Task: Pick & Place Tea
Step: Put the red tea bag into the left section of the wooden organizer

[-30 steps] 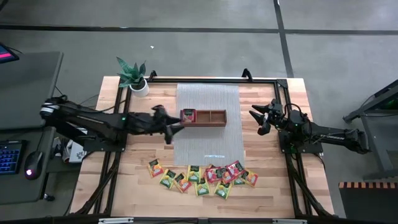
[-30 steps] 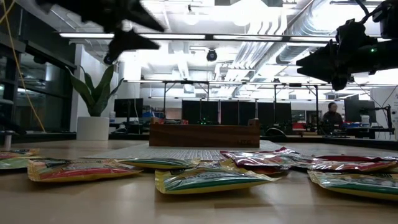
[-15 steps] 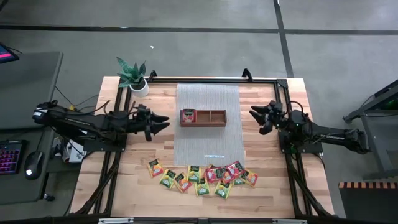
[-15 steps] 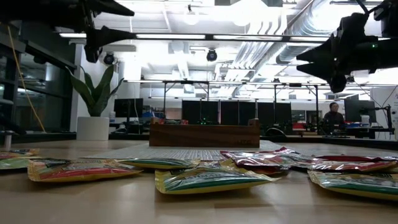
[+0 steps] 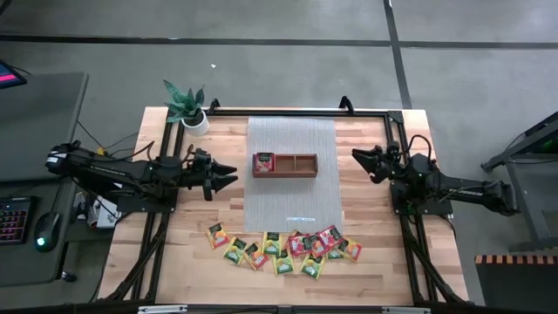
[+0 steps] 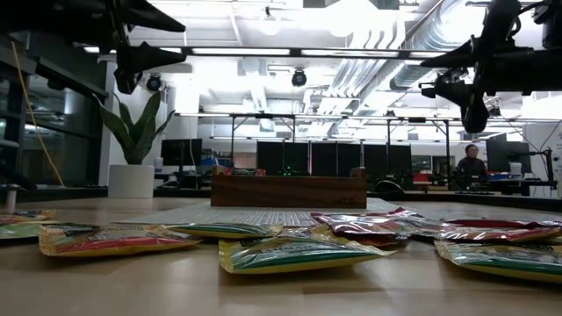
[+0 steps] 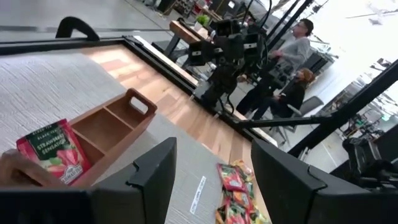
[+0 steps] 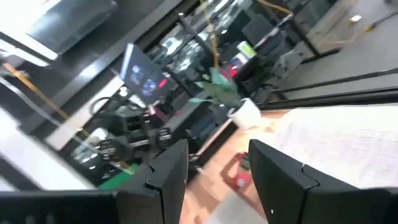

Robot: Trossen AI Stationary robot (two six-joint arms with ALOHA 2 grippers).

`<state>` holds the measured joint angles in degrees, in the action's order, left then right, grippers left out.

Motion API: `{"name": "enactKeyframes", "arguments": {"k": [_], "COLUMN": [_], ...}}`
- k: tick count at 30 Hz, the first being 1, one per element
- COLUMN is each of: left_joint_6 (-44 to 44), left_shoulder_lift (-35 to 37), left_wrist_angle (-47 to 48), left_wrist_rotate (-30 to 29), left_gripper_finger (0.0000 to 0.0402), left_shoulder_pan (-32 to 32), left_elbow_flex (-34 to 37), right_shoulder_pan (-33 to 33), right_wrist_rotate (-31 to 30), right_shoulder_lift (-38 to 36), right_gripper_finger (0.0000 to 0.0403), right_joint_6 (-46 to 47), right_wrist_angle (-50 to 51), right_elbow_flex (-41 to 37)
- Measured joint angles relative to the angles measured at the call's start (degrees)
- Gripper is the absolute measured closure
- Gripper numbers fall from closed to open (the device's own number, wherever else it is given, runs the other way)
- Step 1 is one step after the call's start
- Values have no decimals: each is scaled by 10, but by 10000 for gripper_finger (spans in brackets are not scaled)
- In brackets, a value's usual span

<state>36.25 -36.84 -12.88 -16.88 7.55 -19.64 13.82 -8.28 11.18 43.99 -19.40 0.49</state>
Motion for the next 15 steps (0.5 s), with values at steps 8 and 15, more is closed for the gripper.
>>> {"name": "enactKeyframes", "arguments": {"k": [8,15], "left_joint_6": [-4,-4], "left_shoulder_lift": [0,0], "left_wrist_angle": [2,11], "left_wrist_rotate": [27,44], "left_gripper_finger": [197,197], "left_shoulder_pan": [0,0], "left_elbow_flex": [0,0], "right_shoulder_pan": [0,0], "right_wrist_rotate": [63,87], "right_shoulder_lift": [1,10], "right_gripper_finger": [238,238], "right_joint_6": [36,13], "right_wrist_angle": [-9,47], "right_elbow_flex": [7,76]}}
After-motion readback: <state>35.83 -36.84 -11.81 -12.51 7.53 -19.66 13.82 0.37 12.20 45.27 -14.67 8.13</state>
